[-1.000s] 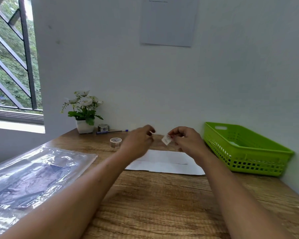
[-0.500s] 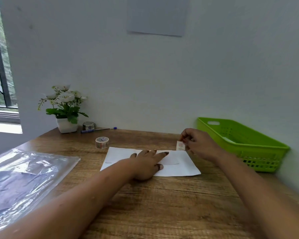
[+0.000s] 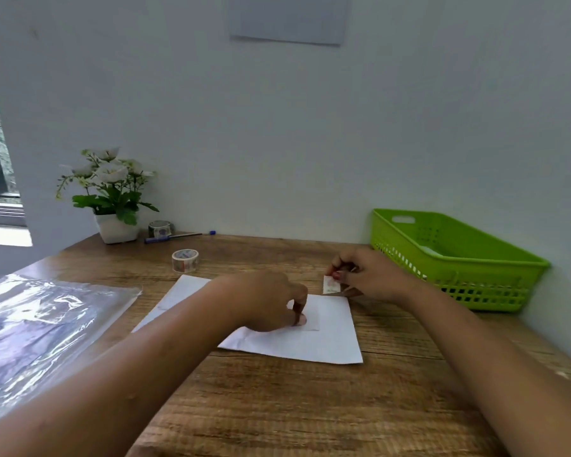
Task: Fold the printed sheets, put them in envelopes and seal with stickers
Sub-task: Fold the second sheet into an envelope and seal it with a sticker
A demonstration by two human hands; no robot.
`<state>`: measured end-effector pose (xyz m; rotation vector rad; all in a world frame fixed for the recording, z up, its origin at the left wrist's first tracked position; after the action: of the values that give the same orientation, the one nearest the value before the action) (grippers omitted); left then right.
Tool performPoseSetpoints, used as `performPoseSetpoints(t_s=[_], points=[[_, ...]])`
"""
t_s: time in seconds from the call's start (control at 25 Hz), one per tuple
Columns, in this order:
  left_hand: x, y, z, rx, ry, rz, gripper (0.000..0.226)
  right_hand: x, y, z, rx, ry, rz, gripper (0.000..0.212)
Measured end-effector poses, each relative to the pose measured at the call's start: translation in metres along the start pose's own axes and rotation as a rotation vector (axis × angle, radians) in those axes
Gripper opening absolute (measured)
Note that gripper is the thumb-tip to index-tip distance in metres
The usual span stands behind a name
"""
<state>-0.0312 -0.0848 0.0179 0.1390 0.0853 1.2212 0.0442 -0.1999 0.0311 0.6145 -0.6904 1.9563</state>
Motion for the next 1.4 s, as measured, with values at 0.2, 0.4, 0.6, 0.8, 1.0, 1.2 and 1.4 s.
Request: performPoseSetpoints(t_s=[0.2,0.4,0.6,0.8,1.0,1.2,1.4], points=[[0.0,-0.017,0.001,-0.197,0.039,-0.038,0.022,0.004,0.004,-0.01,0.163,0.068,0.004,0.017],[0.003,-0.026,-0.008,-0.195,0.157,-0.092,0.033,0.003,0.011,-0.006,0.159,0.029,-0.064,0.011],[0.005,-0.03,-0.013,-0.212,0.118,-0.058,0.041,0.004,0.01,-0.002,0.11,-0.021,-0.065,0.009],[0.004,-0.032,-0.015,-0.2,0.089,-0.061,0.045,0.004,0.01,-0.003,0.108,-0.052,-0.065,0.01],[0.007,-0.035,-0.016,-0.198,0.112,-0.049,0.048,0.005,0.012,-0.005,0.143,-0.123,-0.06,0.008],[0.008,-0.035,-0.017,-0.198,0.138,-0.042,0.049,0.003,0.012,-0.008,0.187,-0.132,-0.074,0.012],[0.006,-0.032,-0.015,-0.198,0.14,-0.052,0.05,0.0,0.007,-0.009,0.158,-0.038,-0.043,0.018]])
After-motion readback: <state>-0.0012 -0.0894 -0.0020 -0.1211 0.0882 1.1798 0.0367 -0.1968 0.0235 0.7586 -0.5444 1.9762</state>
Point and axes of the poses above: each hand's wrist, its own y-axis away from the middle knuckle, its own z-axis out of the back of the hand, x = y × z, the point moved 10 cm from there along -y, towards the middle knuckle, and after that the axes turned 3 degrees about z, right-handed, at the moved point
